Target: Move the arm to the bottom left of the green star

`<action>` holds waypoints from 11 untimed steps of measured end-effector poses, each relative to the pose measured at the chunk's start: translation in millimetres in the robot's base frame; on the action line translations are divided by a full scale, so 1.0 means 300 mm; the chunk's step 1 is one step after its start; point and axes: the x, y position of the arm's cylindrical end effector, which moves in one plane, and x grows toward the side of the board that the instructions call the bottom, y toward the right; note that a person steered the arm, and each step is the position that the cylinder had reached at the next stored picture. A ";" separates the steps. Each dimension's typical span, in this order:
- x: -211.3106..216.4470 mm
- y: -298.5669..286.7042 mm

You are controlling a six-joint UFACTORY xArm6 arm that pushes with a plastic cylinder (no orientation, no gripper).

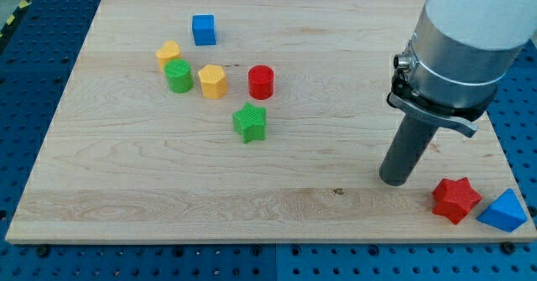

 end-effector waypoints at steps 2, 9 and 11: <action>0.009 0.000; 0.009 -0.305; 0.009 -0.370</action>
